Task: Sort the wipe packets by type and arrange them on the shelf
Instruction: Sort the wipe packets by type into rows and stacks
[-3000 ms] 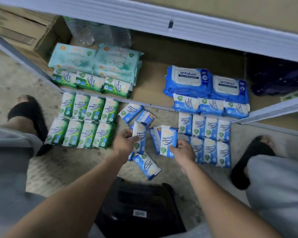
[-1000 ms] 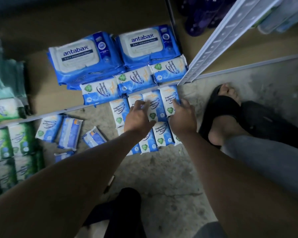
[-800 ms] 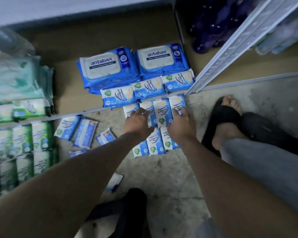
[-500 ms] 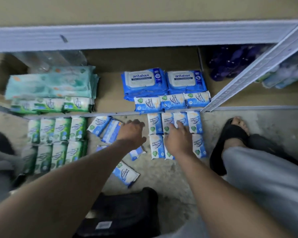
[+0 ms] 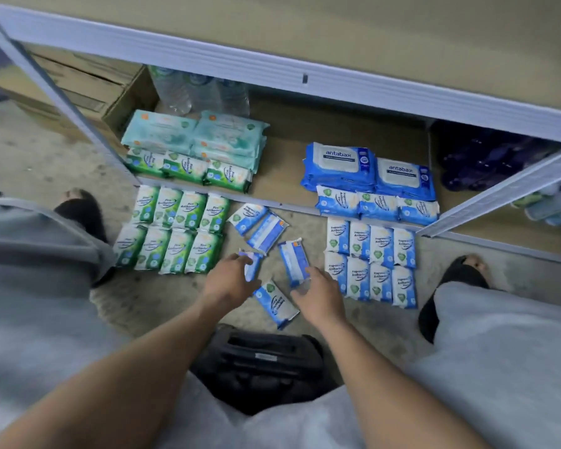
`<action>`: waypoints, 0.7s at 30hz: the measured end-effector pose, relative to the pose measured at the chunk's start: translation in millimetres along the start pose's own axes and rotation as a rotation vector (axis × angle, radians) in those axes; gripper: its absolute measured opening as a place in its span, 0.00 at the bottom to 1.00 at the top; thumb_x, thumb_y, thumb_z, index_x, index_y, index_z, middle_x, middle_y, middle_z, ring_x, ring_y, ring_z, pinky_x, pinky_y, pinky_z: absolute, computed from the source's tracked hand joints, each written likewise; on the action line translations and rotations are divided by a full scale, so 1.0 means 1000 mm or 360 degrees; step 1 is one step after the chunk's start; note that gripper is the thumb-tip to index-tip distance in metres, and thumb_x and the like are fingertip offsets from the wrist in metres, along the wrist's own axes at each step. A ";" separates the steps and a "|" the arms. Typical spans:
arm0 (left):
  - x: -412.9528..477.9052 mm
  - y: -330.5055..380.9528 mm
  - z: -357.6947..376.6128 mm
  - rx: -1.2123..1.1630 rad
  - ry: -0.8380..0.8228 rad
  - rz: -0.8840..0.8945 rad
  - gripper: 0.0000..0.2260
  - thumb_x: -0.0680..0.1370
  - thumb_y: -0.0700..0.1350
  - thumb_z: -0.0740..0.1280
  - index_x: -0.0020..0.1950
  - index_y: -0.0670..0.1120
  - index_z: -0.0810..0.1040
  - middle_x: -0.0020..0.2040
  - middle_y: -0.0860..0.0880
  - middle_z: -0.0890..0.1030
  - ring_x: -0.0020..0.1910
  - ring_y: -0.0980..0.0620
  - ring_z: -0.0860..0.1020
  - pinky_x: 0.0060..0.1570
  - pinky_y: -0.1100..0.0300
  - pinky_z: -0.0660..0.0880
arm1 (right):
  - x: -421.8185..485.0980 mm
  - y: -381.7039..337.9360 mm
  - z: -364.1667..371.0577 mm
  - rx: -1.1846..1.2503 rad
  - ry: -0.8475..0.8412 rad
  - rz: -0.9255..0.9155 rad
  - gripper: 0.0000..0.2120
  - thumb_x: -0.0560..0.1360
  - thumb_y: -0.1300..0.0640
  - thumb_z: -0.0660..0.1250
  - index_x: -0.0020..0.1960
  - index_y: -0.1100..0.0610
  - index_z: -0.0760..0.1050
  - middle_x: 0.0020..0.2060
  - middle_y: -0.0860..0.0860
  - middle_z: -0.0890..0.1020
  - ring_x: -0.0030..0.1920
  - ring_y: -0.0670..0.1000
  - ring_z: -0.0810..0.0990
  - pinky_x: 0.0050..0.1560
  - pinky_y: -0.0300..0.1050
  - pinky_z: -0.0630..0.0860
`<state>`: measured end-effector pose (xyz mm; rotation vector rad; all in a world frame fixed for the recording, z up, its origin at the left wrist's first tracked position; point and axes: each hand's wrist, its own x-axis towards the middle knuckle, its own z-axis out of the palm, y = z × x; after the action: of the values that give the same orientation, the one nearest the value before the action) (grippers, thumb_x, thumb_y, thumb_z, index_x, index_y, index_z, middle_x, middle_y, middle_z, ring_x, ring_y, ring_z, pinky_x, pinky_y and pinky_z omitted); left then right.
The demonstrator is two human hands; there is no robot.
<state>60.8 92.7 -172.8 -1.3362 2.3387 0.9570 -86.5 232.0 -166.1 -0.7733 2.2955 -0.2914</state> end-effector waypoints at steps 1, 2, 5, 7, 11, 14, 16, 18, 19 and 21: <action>-0.005 -0.010 0.002 -0.0020 -0.0014 -0.0023 0.26 0.76 0.57 0.72 0.72 0.49 0.73 0.73 0.48 0.71 0.63 0.46 0.77 0.58 0.53 0.75 | -0.004 -0.001 0.007 0.0020 -0.0017 0.0013 0.28 0.75 0.48 0.71 0.73 0.53 0.68 0.66 0.52 0.75 0.66 0.57 0.72 0.64 0.51 0.74; -0.010 -0.020 0.004 -0.0031 -0.0020 -0.0044 0.27 0.76 0.56 0.72 0.72 0.49 0.73 0.72 0.48 0.72 0.63 0.46 0.77 0.58 0.53 0.75 | -0.007 -0.001 0.014 0.0043 -0.0030 0.0029 0.29 0.74 0.48 0.72 0.72 0.52 0.69 0.65 0.52 0.76 0.66 0.56 0.73 0.63 0.51 0.74; -0.022 -0.047 0.010 -0.0097 -0.0026 -0.0135 0.26 0.75 0.55 0.73 0.70 0.48 0.75 0.68 0.47 0.75 0.64 0.46 0.76 0.59 0.56 0.72 | -0.014 0.000 0.030 0.0189 -0.0063 0.0113 0.30 0.72 0.52 0.75 0.71 0.53 0.70 0.64 0.53 0.78 0.65 0.55 0.75 0.62 0.49 0.75; -0.024 -0.059 0.013 -0.0173 -0.0021 -0.0204 0.26 0.74 0.54 0.74 0.69 0.47 0.76 0.67 0.46 0.77 0.64 0.46 0.76 0.61 0.56 0.72 | -0.015 -0.001 0.036 0.0206 -0.0097 0.0150 0.31 0.72 0.54 0.76 0.72 0.54 0.70 0.64 0.54 0.78 0.65 0.54 0.76 0.63 0.49 0.75; -0.020 -0.065 0.017 -0.0261 -0.0030 -0.0241 0.25 0.73 0.53 0.75 0.68 0.47 0.76 0.67 0.47 0.77 0.64 0.47 0.76 0.60 0.57 0.73 | -0.005 -0.004 0.044 0.0183 -0.0114 0.0168 0.30 0.71 0.55 0.77 0.70 0.55 0.72 0.64 0.53 0.78 0.63 0.54 0.78 0.62 0.49 0.76; -0.010 -0.066 0.024 -0.0259 -0.0056 -0.0242 0.25 0.73 0.52 0.75 0.69 0.49 0.76 0.67 0.48 0.77 0.62 0.47 0.76 0.57 0.58 0.71 | 0.003 -0.003 0.050 0.0183 -0.0117 0.0187 0.30 0.69 0.54 0.78 0.69 0.54 0.73 0.63 0.53 0.79 0.62 0.54 0.78 0.61 0.51 0.77; -0.004 -0.067 0.032 -0.0266 -0.0086 -0.0249 0.25 0.73 0.52 0.75 0.69 0.50 0.76 0.66 0.48 0.77 0.61 0.48 0.77 0.57 0.58 0.72 | 0.008 -0.001 0.053 0.0179 -0.0115 0.0205 0.30 0.69 0.53 0.78 0.68 0.54 0.74 0.61 0.52 0.80 0.60 0.54 0.79 0.60 0.51 0.78; 0.001 -0.069 0.039 -0.0280 -0.0115 -0.0275 0.25 0.73 0.52 0.75 0.69 0.50 0.76 0.66 0.49 0.76 0.61 0.48 0.77 0.57 0.57 0.73 | 0.013 0.001 0.057 0.0166 -0.0082 0.0211 0.28 0.69 0.53 0.78 0.67 0.54 0.75 0.59 0.52 0.81 0.59 0.53 0.79 0.59 0.50 0.78; 0.005 -0.071 0.042 -0.0292 -0.0117 -0.0294 0.25 0.73 0.52 0.74 0.69 0.50 0.76 0.65 0.49 0.77 0.61 0.47 0.76 0.57 0.56 0.73 | 0.017 0.002 0.059 0.0147 -0.0051 0.0203 0.26 0.69 0.53 0.77 0.66 0.53 0.75 0.58 0.52 0.81 0.58 0.53 0.79 0.58 0.50 0.78; 0.012 -0.074 0.046 -0.0336 -0.0102 -0.0333 0.23 0.73 0.52 0.74 0.67 0.50 0.77 0.63 0.48 0.77 0.60 0.46 0.77 0.57 0.55 0.74 | 0.023 0.005 0.060 0.0086 0.0000 0.0168 0.24 0.70 0.53 0.77 0.64 0.52 0.76 0.57 0.51 0.81 0.58 0.53 0.78 0.57 0.50 0.78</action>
<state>112.9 89.5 -243.2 -1.5681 2.0471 1.1854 -61.3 222.4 -225.0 -0.6226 2.3095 -0.3034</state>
